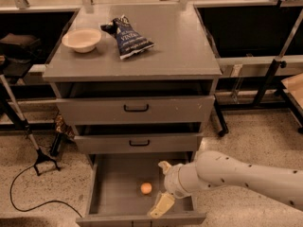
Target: Pick orange from bottom drawer and place on counter
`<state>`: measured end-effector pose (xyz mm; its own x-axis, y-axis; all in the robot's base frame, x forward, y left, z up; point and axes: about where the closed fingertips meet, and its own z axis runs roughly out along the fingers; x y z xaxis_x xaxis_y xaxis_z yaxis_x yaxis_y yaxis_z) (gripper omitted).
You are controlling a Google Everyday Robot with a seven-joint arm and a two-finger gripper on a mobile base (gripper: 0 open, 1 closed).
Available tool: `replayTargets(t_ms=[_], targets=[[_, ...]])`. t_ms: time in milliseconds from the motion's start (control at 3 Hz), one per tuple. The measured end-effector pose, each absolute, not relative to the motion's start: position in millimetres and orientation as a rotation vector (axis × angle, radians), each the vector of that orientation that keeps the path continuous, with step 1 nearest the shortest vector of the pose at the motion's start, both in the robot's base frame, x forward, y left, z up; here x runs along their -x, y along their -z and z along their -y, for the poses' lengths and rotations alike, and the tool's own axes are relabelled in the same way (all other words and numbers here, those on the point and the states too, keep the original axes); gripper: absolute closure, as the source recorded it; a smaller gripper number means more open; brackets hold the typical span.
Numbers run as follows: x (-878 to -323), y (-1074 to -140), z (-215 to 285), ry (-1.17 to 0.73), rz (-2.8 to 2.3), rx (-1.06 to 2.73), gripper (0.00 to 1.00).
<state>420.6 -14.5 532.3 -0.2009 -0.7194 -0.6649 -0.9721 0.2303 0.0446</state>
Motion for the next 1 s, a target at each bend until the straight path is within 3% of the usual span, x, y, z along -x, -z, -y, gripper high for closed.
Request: replayTargets(t_ms=[333, 1000], targets=[[-451.2, -489.6, -9.9, -0.655, -1.975, 1.396, 0.0], [-465.2, -482.3, -10.4, -0.62, -1.973, 1.324, 0.0]])
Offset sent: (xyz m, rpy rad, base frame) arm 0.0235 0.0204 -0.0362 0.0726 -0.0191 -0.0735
